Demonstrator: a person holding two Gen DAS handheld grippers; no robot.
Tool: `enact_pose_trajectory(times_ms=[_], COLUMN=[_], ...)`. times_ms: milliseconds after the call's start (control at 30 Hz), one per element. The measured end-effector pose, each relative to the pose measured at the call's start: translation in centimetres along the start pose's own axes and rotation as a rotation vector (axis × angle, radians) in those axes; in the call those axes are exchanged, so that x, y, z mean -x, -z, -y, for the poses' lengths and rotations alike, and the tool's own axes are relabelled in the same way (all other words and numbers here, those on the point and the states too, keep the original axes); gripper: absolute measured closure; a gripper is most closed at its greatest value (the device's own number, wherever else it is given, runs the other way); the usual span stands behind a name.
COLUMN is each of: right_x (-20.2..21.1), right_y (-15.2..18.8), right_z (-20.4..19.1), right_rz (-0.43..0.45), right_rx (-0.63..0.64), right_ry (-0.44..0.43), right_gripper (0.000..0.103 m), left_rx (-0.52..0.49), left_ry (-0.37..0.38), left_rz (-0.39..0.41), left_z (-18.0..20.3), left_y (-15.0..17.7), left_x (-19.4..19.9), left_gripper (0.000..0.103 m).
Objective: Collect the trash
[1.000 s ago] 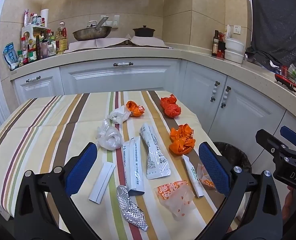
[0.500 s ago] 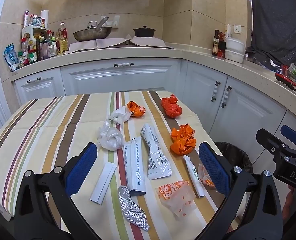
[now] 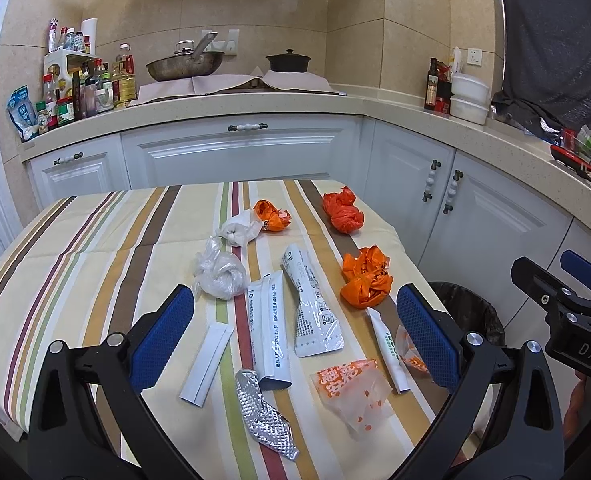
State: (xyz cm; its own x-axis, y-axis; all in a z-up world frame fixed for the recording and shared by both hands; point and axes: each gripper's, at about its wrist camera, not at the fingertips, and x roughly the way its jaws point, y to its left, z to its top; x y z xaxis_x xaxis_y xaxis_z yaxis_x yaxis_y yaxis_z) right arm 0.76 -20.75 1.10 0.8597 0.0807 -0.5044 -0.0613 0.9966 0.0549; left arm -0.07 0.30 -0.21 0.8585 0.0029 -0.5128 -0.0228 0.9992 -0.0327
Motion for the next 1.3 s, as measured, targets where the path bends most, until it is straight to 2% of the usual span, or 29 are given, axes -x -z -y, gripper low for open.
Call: enact_pose_trajectory(times_ms=[1300], right_x=[-0.2], right_y=[0.0], right_z=[-0.01], right_rz=[-0.002], right_rx=[0.003], right_ry=[0.0], right_gripper=[0.006], left_rx=[0.003], left_ry=[0.002], left_rz=[-0.008], left_z=[-0.28], left_y=[0.34], left_x=[-0.03], left_gripper=[0.004])
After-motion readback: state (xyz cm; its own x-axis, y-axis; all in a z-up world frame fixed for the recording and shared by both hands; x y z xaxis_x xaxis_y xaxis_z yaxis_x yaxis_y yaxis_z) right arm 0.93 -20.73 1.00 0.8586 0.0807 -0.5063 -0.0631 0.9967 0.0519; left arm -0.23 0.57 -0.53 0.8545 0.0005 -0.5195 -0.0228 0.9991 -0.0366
